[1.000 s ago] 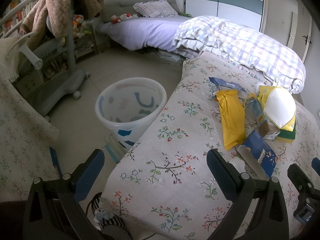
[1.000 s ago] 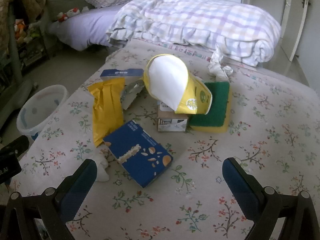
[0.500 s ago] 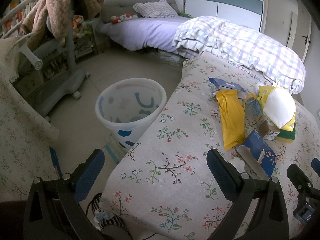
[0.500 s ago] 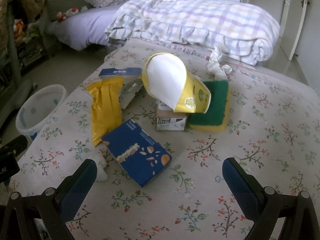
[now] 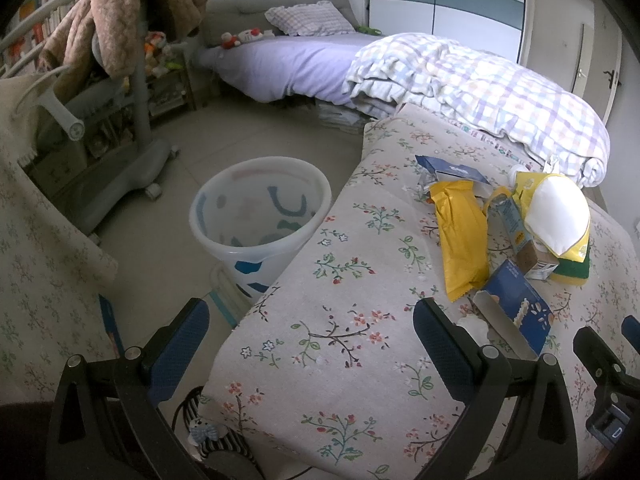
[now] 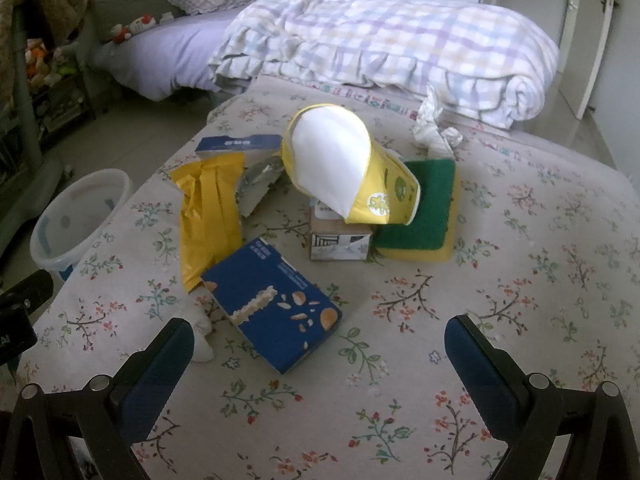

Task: Collect trash

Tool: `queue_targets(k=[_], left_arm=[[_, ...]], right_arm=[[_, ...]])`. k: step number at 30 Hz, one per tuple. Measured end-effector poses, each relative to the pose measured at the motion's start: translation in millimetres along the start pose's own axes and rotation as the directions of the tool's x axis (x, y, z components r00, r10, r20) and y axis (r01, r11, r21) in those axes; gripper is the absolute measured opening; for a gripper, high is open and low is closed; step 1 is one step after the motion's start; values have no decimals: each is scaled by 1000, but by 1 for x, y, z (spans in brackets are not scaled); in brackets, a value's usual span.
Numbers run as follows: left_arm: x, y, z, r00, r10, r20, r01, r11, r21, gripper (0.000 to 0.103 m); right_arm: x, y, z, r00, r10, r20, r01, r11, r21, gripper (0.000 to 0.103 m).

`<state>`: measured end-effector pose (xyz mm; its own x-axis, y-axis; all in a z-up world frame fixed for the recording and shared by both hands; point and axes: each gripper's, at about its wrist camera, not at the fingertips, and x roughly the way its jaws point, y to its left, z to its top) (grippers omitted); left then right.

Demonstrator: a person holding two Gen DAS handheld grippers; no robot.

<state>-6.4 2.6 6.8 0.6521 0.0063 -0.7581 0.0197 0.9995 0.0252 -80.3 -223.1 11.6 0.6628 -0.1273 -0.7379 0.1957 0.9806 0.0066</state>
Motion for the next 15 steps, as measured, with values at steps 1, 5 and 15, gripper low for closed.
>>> queue_targets(k=[1, 5, 15], left_arm=[[0, 0, 0, 1000, -1, 0, 1, 1000, 0, 103], [-2, -3, 0, 1000, -8, -1, 8, 1000, 1, 103], [2, 4, 13, 998, -63, -4, 63, 998, -10, 103]], right_arm=[[0, 0, 0, 1000, 0, 0, 0, 1000, 0, 103], [0, -1, 0, 1000, 0, -1, 0, 1000, 0, 103], [-5, -3, 2, 1000, 10, -8, -10, 1000, 18, 103]])
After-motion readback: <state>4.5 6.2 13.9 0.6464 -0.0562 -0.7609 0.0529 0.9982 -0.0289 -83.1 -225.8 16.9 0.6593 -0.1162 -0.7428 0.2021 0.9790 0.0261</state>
